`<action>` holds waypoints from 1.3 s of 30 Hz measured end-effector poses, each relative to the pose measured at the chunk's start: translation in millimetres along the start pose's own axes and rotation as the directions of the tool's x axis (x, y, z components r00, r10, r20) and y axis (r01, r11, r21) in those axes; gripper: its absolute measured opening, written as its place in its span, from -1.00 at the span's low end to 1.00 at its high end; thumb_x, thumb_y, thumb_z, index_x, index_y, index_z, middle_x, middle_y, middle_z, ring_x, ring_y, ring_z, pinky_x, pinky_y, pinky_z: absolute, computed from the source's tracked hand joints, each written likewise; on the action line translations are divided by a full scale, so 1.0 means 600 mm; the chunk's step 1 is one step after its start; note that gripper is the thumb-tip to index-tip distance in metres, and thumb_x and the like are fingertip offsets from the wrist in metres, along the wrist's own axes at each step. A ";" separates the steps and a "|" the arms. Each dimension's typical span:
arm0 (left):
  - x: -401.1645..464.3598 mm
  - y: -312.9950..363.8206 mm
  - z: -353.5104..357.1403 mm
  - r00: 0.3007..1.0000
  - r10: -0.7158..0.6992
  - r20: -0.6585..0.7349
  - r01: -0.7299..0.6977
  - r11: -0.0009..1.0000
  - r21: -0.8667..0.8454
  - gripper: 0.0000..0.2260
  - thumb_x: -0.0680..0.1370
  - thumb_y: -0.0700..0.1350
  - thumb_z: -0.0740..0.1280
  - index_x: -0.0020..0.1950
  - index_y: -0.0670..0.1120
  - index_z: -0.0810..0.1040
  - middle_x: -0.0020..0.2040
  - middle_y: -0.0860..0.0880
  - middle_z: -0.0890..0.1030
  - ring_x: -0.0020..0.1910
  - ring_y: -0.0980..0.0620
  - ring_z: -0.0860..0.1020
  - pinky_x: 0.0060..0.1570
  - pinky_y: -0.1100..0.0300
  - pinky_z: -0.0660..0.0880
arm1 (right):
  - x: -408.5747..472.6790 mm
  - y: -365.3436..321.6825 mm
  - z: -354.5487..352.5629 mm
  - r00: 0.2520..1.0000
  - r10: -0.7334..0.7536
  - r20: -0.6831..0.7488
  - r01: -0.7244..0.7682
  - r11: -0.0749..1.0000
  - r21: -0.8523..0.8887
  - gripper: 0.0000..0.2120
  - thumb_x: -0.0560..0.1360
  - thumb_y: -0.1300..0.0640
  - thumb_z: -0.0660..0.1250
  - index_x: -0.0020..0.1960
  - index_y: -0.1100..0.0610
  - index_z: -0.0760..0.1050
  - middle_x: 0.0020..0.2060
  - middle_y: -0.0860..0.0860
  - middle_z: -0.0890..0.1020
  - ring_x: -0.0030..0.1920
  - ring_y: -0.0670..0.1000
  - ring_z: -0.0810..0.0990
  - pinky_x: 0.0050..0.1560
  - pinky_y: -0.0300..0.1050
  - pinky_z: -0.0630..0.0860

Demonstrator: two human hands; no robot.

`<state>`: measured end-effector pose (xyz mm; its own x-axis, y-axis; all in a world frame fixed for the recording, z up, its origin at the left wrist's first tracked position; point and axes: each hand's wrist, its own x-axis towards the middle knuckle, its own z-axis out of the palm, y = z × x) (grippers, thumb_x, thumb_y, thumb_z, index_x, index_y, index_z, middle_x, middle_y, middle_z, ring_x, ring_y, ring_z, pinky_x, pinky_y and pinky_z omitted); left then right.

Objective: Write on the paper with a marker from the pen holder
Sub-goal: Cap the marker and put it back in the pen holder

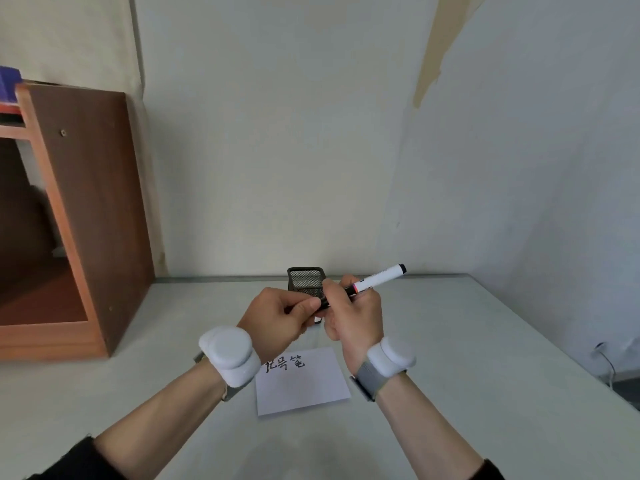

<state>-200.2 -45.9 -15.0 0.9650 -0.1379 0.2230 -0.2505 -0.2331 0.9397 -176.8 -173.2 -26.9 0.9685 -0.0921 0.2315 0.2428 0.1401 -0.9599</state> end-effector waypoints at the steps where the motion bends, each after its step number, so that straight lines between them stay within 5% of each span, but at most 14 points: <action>1: 0.003 -0.002 0.002 0.997 -0.067 0.028 0.070 0.988 -0.135 -0.73 0.56 -0.18 0.25 -0.32 -0.15 0.61 -0.45 -0.03 0.43 -0.50 0.05 0.30 -0.43 0.22 0.28 | 0.001 0.004 -0.002 1.000 -0.010 0.008 0.010 1.000 -0.012 -0.52 0.48 0.26 0.29 -0.54 -0.01 0.25 -0.64 -0.10 0.24 -0.62 -0.03 0.20 -0.54 -0.31 0.16; 5: 0.009 -0.021 0.003 0.977 -0.172 0.124 0.205 0.919 -0.338 -0.77 0.53 -0.16 0.29 -0.22 -0.24 0.65 -0.43 -0.03 0.48 -0.51 0.08 0.33 -0.48 0.28 0.31 | 0.014 0.018 -0.012 0.997 -0.003 0.078 0.008 0.999 -0.053 -0.57 0.46 0.18 0.33 -0.54 -0.02 0.30 -0.65 -0.11 0.30 -0.66 -0.10 0.35 -0.59 -0.34 0.18; 8: 0.021 -0.037 -0.004 0.990 -0.142 0.012 0.139 0.944 -0.298 -0.86 0.48 -0.15 0.37 -0.22 -0.12 0.69 -0.40 -0.01 0.60 -0.47 0.09 0.43 -0.41 0.27 0.41 | 0.035 0.019 -0.016 0.988 0.007 0.157 0.005 0.997 -0.071 -0.67 0.41 -0.01 0.41 -0.46 0.00 0.40 -0.63 -0.13 0.30 -0.63 -0.12 0.24 -0.58 -0.31 0.18; 12: 0.047 -0.043 -0.018 0.981 -0.161 -0.111 0.112 0.929 -0.354 -0.94 0.40 -0.18 0.45 -0.21 -0.03 0.71 -0.43 0.03 0.58 -0.46 0.12 0.44 -0.43 0.32 0.40 | 0.081 0.000 -0.018 0.998 -0.059 0.039 0.061 0.996 -0.064 -0.69 0.48 -0.10 0.38 -0.23 0.14 0.50 -0.61 -0.16 0.38 -0.58 -0.17 0.33 -0.56 -0.31 0.25; 15: 0.076 -0.045 -0.026 0.977 -0.169 -0.132 0.108 0.919 -0.378 -0.94 0.39 -0.18 0.47 -0.24 -0.02 0.70 -0.44 0.06 0.59 -0.48 0.13 0.44 -0.46 0.34 0.38 | 0.124 -0.014 -0.006 0.988 -0.155 -0.009 0.150 0.966 -0.211 -0.69 0.54 -0.07 0.34 -0.29 0.08 0.47 -0.61 -0.16 0.48 -0.56 -0.19 0.44 -0.50 -0.27 0.33; 18: 0.104 -0.049 -0.032 0.961 -0.134 -0.243 0.077 0.970 -0.231 -0.82 0.35 -0.09 0.51 -0.07 -0.02 0.66 -0.26 0.08 0.65 -0.38 0.13 0.53 -0.34 0.35 0.44 | 0.158 -0.023 0.003 0.962 -0.273 -0.019 0.242 0.881 -0.406 -0.62 0.51 -0.13 0.36 -0.38 0.07 0.46 -0.60 -0.11 0.55 -0.52 -0.20 0.54 -0.37 -0.22 0.42; 22: 0.144 -0.085 -0.040 0.960 -0.057 -0.273 0.113 0.974 0.195 -0.42 0.29 0.02 0.54 0.26 0.05 0.44 0.15 0.07 0.52 0.08 0.03 0.51 -0.01 0.23 0.39 | 0.201 -0.010 0.017 0.956 -0.292 0.030 0.254 0.772 -0.583 -0.55 0.50 -0.12 0.38 -0.33 0.26 0.53 -0.50 -0.02 0.61 -0.48 -0.22 0.59 -0.36 -0.26 0.41; 26: 0.176 -0.133 -0.029 0.974 -0.107 -0.200 0.178 0.907 0.382 -0.13 0.25 0.05 0.55 0.45 0.02 0.19 0.37 -0.02 0.38 0.38 -0.06 0.22 0.30 0.03 0.26 | 0.228 0.022 0.016 0.964 -0.257 0.063 0.230 0.700 -0.676 -0.55 0.48 -0.10 0.41 -0.30 0.30 0.58 -0.35 0.16 0.70 -0.24 0.15 0.69 -0.22 -0.09 0.48; 32: 0.200 -0.193 -0.021 0.985 -0.129 -0.112 0.159 0.929 0.333 -0.03 0.24 0.03 0.57 0.49 -0.03 0.08 0.39 0.04 0.40 0.43 -0.03 0.20 0.37 0.00 0.18 | 0.251 0.068 0.006 0.989 -0.143 0.040 0.124 0.643 -0.756 -0.51 0.37 -0.13 0.51 -0.25 0.35 0.61 -0.31 0.23 0.69 -0.33 0.11 0.54 -0.25 -0.02 0.48; 39: 0.219 -0.229 -0.017 0.984 -0.100 -0.146 0.144 0.934 0.327 -0.22 0.18 0.03 0.59 0.34 0.03 0.38 0.26 0.01 0.54 0.28 0.01 0.45 0.29 -0.02 0.33 | 0.260 0.118 0.000 0.987 -0.095 0.127 0.158 0.627 -0.762 -0.51 0.36 -0.16 0.50 -0.35 0.29 0.57 -0.58 -0.02 0.39 -0.46 0.03 0.32 -0.51 -0.26 0.25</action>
<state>-38.3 -21.9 -112.3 0.9862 0.0279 0.1630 -0.1208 -0.5521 0.8250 -8.6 -177.4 -58.7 0.9404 0.0207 0.3396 0.2627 -0.6783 -0.6862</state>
